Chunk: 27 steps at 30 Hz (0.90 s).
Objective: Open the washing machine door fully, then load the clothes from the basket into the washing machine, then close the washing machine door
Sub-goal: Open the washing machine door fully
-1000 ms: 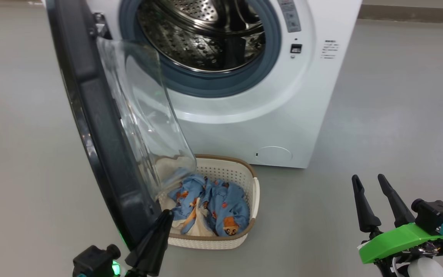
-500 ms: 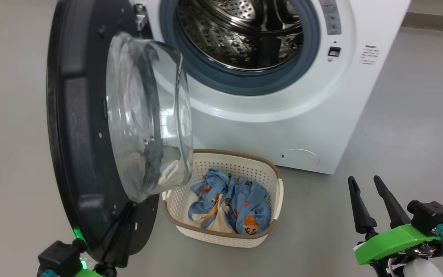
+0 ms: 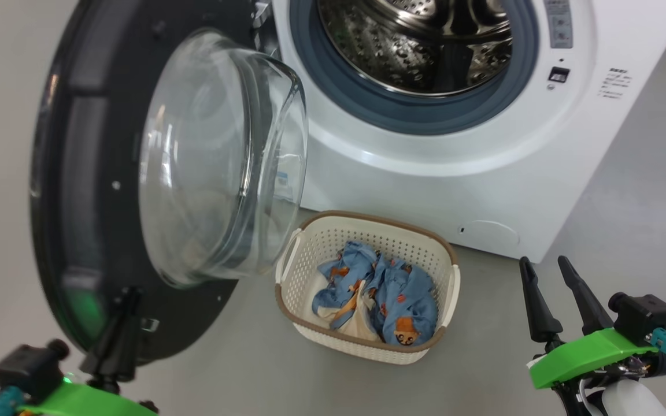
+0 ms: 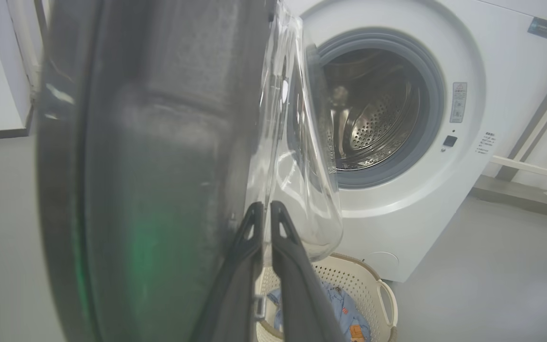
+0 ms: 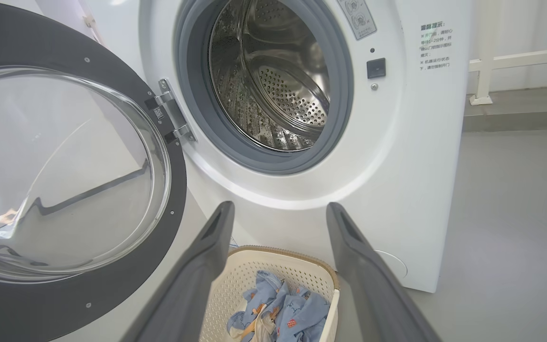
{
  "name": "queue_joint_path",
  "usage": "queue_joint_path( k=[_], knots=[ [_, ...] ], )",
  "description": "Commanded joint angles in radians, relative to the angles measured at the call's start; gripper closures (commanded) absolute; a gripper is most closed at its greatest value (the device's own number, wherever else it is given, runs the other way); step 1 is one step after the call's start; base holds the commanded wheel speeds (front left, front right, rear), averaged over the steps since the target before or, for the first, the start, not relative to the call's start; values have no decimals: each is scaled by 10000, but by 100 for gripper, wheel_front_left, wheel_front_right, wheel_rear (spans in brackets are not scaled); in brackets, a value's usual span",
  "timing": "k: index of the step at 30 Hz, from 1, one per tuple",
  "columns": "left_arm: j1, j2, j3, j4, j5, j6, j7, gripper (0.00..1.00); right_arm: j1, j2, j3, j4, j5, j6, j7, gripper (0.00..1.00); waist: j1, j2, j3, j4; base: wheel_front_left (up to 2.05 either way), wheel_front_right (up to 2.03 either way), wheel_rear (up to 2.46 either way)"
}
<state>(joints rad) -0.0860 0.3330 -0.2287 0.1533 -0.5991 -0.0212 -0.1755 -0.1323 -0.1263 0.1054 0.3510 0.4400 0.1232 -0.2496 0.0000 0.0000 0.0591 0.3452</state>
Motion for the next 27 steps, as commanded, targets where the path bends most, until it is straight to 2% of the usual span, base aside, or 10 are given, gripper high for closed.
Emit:
queue_joint_path(
  k=[1,11,17,27],
  knots=[
    [-590,462,659,11,-198,153,35,100,-400,-6,247,-206,-56,75,-122,0,0,0,175,168,0,0,0],
    [-1734,1142,1359,1567,-704,-192,76,100,-845,155,184,-84,-231,75,-122,0,0,0,824,665,0,0,0],
    [-2824,1756,1271,2744,-617,-599,238,100,-1213,175,203,7,-441,75,-122,0,0,0,1340,970,0,0,0],
    [-4635,2201,746,4774,-832,-1043,152,100,-1929,237,162,154,-785,75,-122,0,0,0,2101,1295,0,0,0]
  ],
)
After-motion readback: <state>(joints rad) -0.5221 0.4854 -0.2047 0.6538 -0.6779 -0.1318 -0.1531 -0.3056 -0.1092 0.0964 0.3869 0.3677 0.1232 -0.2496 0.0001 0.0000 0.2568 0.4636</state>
